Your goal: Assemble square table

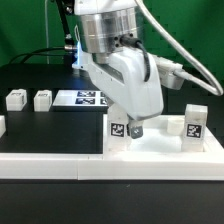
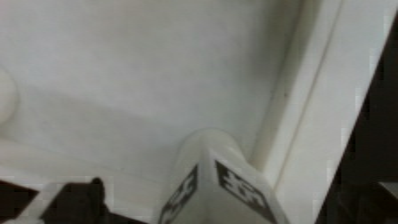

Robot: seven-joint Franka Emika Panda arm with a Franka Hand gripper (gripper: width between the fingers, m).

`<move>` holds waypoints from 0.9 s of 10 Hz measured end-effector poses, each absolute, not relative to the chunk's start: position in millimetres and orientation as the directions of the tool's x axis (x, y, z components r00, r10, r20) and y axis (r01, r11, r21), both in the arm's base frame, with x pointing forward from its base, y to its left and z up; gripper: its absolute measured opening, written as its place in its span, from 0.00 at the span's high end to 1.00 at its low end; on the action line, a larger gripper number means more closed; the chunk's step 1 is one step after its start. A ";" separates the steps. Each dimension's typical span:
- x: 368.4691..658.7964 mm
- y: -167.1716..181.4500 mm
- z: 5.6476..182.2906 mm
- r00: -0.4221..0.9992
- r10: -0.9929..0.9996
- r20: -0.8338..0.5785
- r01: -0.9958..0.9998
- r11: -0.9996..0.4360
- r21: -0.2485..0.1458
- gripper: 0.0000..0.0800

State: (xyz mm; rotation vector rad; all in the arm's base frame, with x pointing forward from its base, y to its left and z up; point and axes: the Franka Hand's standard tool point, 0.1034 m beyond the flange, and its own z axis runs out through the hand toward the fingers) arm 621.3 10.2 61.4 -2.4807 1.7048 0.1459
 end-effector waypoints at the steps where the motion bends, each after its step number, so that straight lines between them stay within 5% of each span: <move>1: 621.4 9.3 61.9 0.462 -0.876 -0.139 -0.887 -0.458 -0.064 0.19; 3: 627.8 10.6 66.0 0.739 -0.672 -0.047 -0.673 -0.735 -0.084 0.19; 6: 628.3 10.8 64.6 0.839 -0.543 0.029 -0.538 -0.837 -0.102 0.19; 7: 628.3 10.7 64.3 0.842 -0.539 0.030 -0.534 -0.839 -0.101 0.34; 8: 627.9 8.3 63.9 0.807 -0.590 0.025 -0.585 -0.805 -0.101 0.34; 9: 627.4 2.5 63.6 0.769 -0.639 0.023 -0.634 -0.767 -0.095 0.52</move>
Offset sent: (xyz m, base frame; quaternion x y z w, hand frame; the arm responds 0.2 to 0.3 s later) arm -0.0118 0.0147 0.0040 -0.0113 0.0671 -0.3182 0.9456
